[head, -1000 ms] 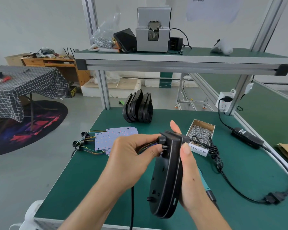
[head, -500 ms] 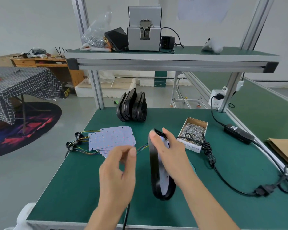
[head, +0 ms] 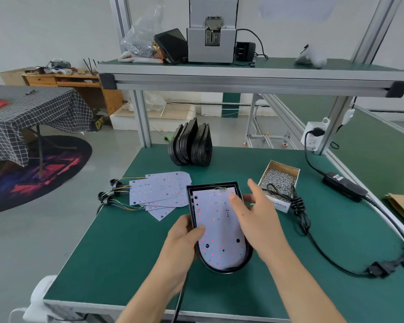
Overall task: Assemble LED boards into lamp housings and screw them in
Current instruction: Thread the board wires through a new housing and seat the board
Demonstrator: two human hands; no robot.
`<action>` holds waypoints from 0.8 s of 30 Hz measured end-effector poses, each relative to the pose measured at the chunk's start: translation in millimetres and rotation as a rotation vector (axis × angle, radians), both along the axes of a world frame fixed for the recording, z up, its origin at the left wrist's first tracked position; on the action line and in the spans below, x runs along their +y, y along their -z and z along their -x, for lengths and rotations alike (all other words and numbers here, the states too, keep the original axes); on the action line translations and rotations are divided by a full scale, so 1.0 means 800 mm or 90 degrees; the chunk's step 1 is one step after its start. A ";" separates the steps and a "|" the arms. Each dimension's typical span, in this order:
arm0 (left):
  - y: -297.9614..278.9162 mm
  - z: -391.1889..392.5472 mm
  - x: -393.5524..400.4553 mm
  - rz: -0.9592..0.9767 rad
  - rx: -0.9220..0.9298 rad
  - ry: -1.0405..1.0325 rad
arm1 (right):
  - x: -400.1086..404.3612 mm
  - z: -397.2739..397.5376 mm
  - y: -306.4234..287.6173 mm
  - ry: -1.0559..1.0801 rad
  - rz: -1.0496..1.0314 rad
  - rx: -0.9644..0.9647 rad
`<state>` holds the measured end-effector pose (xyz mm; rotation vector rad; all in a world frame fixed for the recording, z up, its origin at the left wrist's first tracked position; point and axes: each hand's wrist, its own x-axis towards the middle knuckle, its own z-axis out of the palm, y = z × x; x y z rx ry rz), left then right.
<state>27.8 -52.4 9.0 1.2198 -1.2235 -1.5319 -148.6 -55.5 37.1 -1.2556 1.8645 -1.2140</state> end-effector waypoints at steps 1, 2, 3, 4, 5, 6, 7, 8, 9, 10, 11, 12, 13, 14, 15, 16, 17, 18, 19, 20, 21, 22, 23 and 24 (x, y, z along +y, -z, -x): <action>0.001 -0.001 -0.002 -0.018 0.022 -0.002 | 0.000 0.005 0.002 -0.006 -0.007 -0.010; 0.002 -0.002 -0.004 -0.030 0.037 0.001 | -0.001 0.008 0.005 -0.017 -0.006 -0.035; 0.003 -0.002 -0.005 -0.031 0.046 0.011 | -0.001 0.009 0.007 -0.024 0.003 -0.076; 0.002 -0.002 -0.005 -0.030 0.054 0.024 | -0.001 0.008 0.009 -0.027 0.019 -0.105; 0.000 -0.002 -0.005 -0.031 0.058 0.037 | 0.000 0.008 0.012 -0.026 0.034 -0.116; -0.001 -0.001 -0.005 -0.035 0.061 0.042 | 0.000 0.007 0.015 -0.025 0.041 -0.115; -0.003 0.000 -0.007 -0.034 0.063 0.041 | 0.001 0.006 0.017 -0.025 0.051 -0.119; -0.006 0.002 -0.008 -0.021 0.052 0.032 | 0.002 0.005 0.019 -0.030 0.061 -0.125; -0.007 0.005 -0.010 0.004 0.026 0.016 | 0.003 0.003 0.020 -0.035 0.070 -0.128; -0.008 0.008 -0.012 0.035 -0.005 -0.001 | 0.004 0.002 0.022 -0.041 0.078 -0.132; -0.009 0.012 -0.013 0.064 -0.028 -0.019 | 0.004 0.000 0.024 -0.049 0.082 -0.131; -0.009 0.015 -0.014 0.088 -0.044 -0.036 | 0.005 -0.002 0.026 -0.058 0.084 -0.132; -0.008 0.017 -0.016 0.102 -0.048 -0.052 | 0.005 -0.003 0.029 -0.065 0.087 -0.135; -0.007 0.019 -0.016 0.110 -0.054 -0.062 | 0.005 -0.003 0.030 -0.070 0.089 -0.137; -0.006 0.021 -0.017 0.113 -0.058 -0.062 | 0.005 -0.002 0.031 -0.070 0.090 -0.137; -0.005 0.022 -0.017 0.114 -0.061 -0.053 | 0.005 -0.001 0.032 -0.066 0.089 -0.140; -0.003 0.022 -0.018 0.111 -0.059 -0.042 | 0.005 0.001 0.032 -0.062 0.089 -0.141; -0.001 0.022 -0.019 0.108 -0.057 -0.032 | 0.005 0.002 0.033 -0.057 0.088 -0.143; 0.002 0.022 -0.020 0.104 -0.053 -0.027 | 0.005 0.003 0.033 -0.050 0.084 -0.141; 0.004 0.022 -0.022 0.101 -0.053 -0.027 | 0.005 0.003 0.034 -0.042 0.081 -0.134; 0.006 0.023 -0.023 0.095 -0.051 -0.029 | 0.005 0.003 0.035 -0.033 0.078 -0.124; 0.008 0.024 -0.023 0.088 -0.048 -0.032 | 0.005 0.003 0.036 -0.023 0.074 -0.114; 0.009 0.025 -0.024 0.080 -0.045 -0.037 | 0.004 0.004 0.037 -0.014 0.069 -0.108; 0.010 0.026 -0.024 0.074 -0.043 -0.043 | 0.004 0.004 0.037 -0.011 0.065 -0.111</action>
